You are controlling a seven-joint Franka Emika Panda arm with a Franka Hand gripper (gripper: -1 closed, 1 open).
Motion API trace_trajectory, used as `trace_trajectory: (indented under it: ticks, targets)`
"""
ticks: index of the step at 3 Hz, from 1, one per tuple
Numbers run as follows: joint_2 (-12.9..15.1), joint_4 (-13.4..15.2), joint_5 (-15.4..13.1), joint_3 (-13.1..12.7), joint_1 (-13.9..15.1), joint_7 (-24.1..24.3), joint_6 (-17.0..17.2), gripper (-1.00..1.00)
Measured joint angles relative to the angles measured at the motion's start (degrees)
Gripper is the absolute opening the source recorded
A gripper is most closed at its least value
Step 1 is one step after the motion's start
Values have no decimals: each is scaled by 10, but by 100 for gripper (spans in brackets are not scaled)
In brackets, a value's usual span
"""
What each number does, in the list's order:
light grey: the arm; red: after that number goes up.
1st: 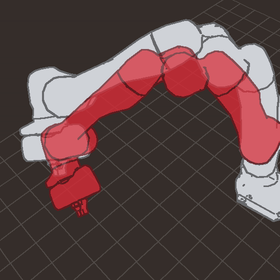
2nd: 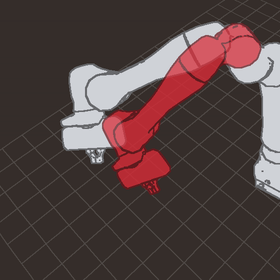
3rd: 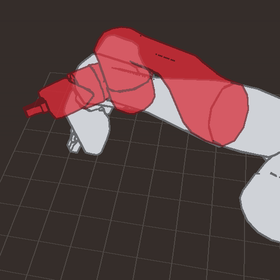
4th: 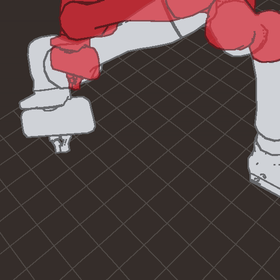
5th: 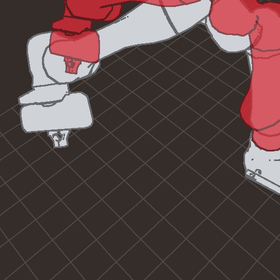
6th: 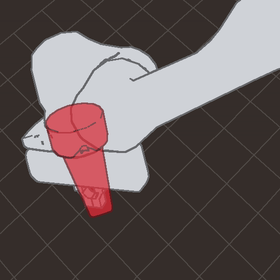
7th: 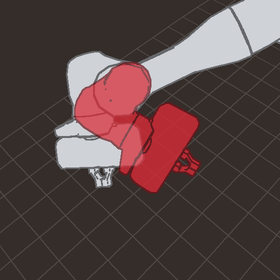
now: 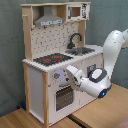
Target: Play with the kitchen
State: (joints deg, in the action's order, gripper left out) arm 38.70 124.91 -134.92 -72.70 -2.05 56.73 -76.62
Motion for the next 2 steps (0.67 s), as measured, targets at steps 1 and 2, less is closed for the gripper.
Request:
trace_trajectory:
  ticks: [1, 2]
  targets:
    - [0, 4, -17, 0, 28, 22, -42, 100]
    - [0, -7, -21, 0, 31, -30, -70, 100]
